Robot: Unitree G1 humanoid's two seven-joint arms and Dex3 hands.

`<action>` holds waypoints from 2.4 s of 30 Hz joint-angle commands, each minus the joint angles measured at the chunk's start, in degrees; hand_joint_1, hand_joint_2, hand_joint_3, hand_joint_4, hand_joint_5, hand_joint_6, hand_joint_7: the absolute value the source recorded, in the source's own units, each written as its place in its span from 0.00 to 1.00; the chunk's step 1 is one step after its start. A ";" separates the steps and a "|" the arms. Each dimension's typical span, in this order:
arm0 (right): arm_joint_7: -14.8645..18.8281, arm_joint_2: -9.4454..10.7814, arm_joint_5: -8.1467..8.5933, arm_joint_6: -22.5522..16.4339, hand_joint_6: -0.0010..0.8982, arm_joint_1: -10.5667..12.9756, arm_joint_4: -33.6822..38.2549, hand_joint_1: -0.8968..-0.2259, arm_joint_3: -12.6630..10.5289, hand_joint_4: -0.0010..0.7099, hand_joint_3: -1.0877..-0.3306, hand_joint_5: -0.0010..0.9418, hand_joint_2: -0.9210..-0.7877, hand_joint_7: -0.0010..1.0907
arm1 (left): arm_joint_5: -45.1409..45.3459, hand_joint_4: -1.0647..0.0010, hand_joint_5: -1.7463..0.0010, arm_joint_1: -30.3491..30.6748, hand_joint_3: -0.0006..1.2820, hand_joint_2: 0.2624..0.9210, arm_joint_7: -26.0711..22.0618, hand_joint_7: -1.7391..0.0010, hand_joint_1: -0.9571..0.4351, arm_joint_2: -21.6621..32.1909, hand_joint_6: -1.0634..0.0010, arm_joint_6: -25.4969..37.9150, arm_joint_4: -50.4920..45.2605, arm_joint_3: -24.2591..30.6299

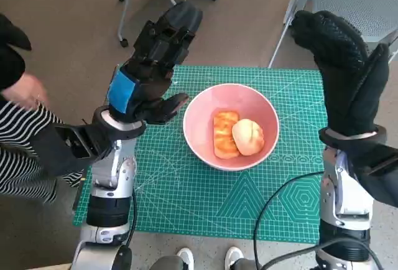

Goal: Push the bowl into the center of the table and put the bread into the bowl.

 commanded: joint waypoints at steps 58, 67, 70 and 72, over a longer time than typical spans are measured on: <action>-0.73 0.53 -0.47 1.69 0.12 3.08 -2.19 0.28 -0.87 0.31 0.55 0.00 0.00 0.52 | 1.48 0.99 0.99 0.27 0.34 0.98 1.34 0.79 0.25 0.86 1.00 2.47 -4.13 -2.95; -0.63 0.50 -0.25 1.71 0.12 3.22 -2.17 0.29 -1.07 0.31 0.55 0.00 0.00 0.52 | 1.54 0.99 0.98 0.54 0.35 0.96 1.60 0.79 0.24 1.11 1.00 3.63 -5.01 -3.14; -0.63 0.54 -0.19 1.83 0.12 3.28 -2.33 0.29 -1.10 0.31 0.56 0.00 0.00 0.52 | 1.48 0.99 0.98 0.68 0.36 0.96 1.58 0.79 0.24 1.11 1.00 3.96 -5.26 -3.16; -0.59 0.57 -0.12 1.81 0.12 3.30 -2.32 0.29 -1.12 0.31 0.56 0.00 0.00 0.52 | 1.45 0.99 0.98 0.75 0.36 0.96 1.53 0.79 0.24 1.09 1.00 4.10 -5.39 -3.20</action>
